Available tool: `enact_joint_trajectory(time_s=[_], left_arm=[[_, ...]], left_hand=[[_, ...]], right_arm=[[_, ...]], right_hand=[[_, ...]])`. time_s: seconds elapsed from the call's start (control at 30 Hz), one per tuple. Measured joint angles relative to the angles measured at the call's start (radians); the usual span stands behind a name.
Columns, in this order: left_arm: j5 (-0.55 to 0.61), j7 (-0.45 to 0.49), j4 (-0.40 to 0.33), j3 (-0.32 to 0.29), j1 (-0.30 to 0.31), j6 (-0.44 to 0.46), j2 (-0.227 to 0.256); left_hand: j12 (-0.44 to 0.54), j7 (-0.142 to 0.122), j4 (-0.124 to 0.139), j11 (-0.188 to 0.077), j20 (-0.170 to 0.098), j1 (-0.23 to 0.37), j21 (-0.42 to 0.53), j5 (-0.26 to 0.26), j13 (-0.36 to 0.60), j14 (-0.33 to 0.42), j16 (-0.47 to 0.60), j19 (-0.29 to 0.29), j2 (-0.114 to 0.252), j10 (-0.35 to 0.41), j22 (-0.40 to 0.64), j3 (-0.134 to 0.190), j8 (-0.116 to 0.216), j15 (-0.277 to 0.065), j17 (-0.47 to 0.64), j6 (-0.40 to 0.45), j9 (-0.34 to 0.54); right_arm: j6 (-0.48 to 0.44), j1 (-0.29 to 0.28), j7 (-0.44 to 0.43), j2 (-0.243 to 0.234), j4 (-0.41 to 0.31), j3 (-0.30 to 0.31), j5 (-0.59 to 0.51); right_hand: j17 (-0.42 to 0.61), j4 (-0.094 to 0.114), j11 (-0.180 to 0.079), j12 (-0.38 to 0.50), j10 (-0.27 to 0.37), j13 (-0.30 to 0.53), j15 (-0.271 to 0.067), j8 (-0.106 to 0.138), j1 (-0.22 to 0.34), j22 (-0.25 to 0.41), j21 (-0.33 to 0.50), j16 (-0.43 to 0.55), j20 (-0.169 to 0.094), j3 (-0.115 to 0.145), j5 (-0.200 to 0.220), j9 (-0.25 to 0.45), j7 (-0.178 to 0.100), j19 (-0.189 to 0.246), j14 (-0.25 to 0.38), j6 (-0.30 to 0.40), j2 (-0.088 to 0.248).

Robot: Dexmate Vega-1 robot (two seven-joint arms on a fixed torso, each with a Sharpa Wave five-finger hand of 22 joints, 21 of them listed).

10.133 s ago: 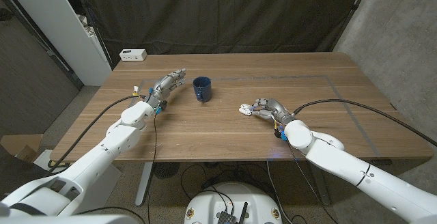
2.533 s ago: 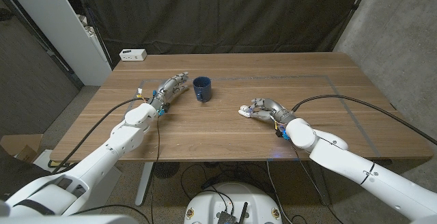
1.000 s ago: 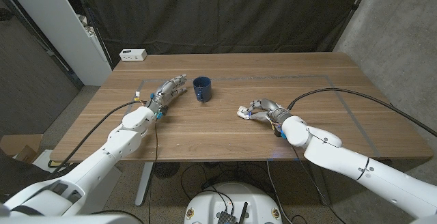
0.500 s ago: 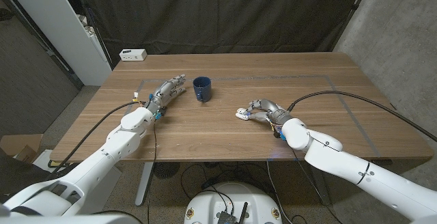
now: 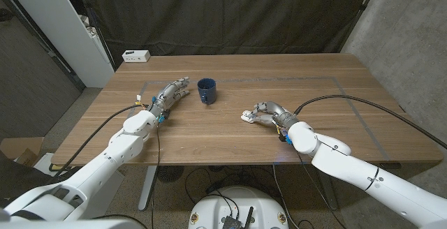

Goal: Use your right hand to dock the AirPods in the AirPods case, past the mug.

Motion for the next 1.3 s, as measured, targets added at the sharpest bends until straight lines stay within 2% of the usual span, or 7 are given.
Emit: enact_joint_trajectory(time_s=[0.23,0.5,0.63,0.73,0.83,1.03,1.3], left_arm=[[0.0,-0.004,0.015,0.003,-0.011,-0.001,-0.005],[0.0,-0.013,0.031,0.006,-0.022,-0.002,-0.009],[0.0,-0.014,0.035,0.006,-0.025,-0.003,-0.01],[0.0,-0.015,0.037,0.006,-0.025,-0.003,-0.01],[0.0,-0.015,0.037,0.006,-0.025,-0.003,-0.01],[0.0,-0.016,0.04,0.006,-0.028,-0.003,-0.009],[0.0,-0.021,0.049,0.006,-0.035,-0.003,-0.009]], left_hand=[[0.0,0.0,0.0,0.0,0.0,0.0,0.0,0.0,0.0,0.0,0.0,0.0,0.0,0.0,0.0,0.0,0.0,0.0,0.0,0.0,0.0],[0.0,0.0,0.0,0.0,0.0,0.0,0.0,0.0,0.0,0.0,0.0,0.0,0.0,0.0,0.0,0.0,0.0,0.0,0.0,0.0,0.0],[0.0,0.0,0.0,0.0,0.0,0.0,0.0,0.0,0.0,0.0,0.0,0.0,0.0,0.0,0.0,0.0,0.0,0.0,0.0,0.0,0.0],[0.0,0.0,0.0,0.0,0.0,0.0,0.0,0.0,0.0,0.0,0.0,0.0,0.0,0.0,0.0,0.0,0.0,0.0,0.0,0.0,0.0],[0.0,0.0,0.0,0.0,0.0,0.0,0.0,0.0,0.0,0.0,0.0,0.0,0.0,0.0,0.0,0.0,0.0,0.0,0.0,0.0,0.0],[0.0,0.0,0.0,0.0,0.0,0.0,-0.002,0.0,0.0,0.0,0.0,0.0,0.0,0.0,0.0,0.0,0.0,0.0,0.0,0.0,0.0],[0.0,0.0,0.0,0.0,0.0,0.0,-0.005,0.0,0.0,0.0,0.0,0.0,0.0,0.0,0.0,0.0,0.0,0.0,0.0,0.0,0.0]], right_arm=[[-0.027,-0.001,0.004,-0.002,-0.017,0.006,0.014],[-0.06,0.013,0.02,-0.008,-0.031,0.004,0.027],[-0.079,0.017,0.027,-0.011,-0.043,0.003,0.039],[-0.101,0.019,0.03,-0.012,-0.061,0.005,0.052],[-0.132,0.021,0.033,-0.012,-0.076,0.007,0.07],[-0.182,0.023,0.027,-0.008,-0.101,0.009,0.096],[-0.269,0.039,-0.008,0.023,-0.123,-0.002,0.125]], right_hand=[[0.0,-0.002,0.004,0.0,-0.004,0.0,-0.003,0.004,-0.004,0.001,0.001,0.0,0.001,-0.002,0.0,0.0,0.003,-0.001,-0.003,-0.008,0.004],[-0.005,-0.014,0.01,-0.011,-0.026,0.0,-0.001,-0.021,0.004,0.001,0.001,-0.013,0.009,0.003,0.0,-0.001,-0.006,-0.009,-0.018,-0.056,-0.001],[-0.009,-0.015,0.032,-0.023,-0.058,0.0,-0.004,-0.056,0.005,0.001,0.0,-0.029,0.016,0.005,0.0,-0.011,-0.006,-0.016,-0.035,-0.137,0.0],[-0.009,-0.012,0.05,-0.033,-0.086,0.0,-0.004,-0.078,-0.017,0.001,0.0,-0.044,0.024,0.002,0.0,-0.023,-0.004,-0.019,-0.048,-0.235,-0.022],[-0.009,-0.009,0.071,-0.042,-0.112,0.0,-0.005,-0.078,-0.032,0.001,-0.005,-0.053,0.031,0.002,0.0,-0.029,-0.006,-0.02,-0.059,-0.301,-0.038],[-0.013,-0.001,0.099,-0.042,-0.14,0.0,-0.002,-0.082,-0.068,0.001,-0.005,-0.063,0.038,-0.006,0.0,-0.035,0.015,-0.027,-0.067,-0.412,-0.057],[-0.014,0.002,0.125,-0.049,-0.166,0.0,0.001,-0.074,-0.094,0.001,-0.005,-0.079,0.047,-0.009,0.008,-0.044,0.065,-0.026,-0.075,-0.464,-0.075]])
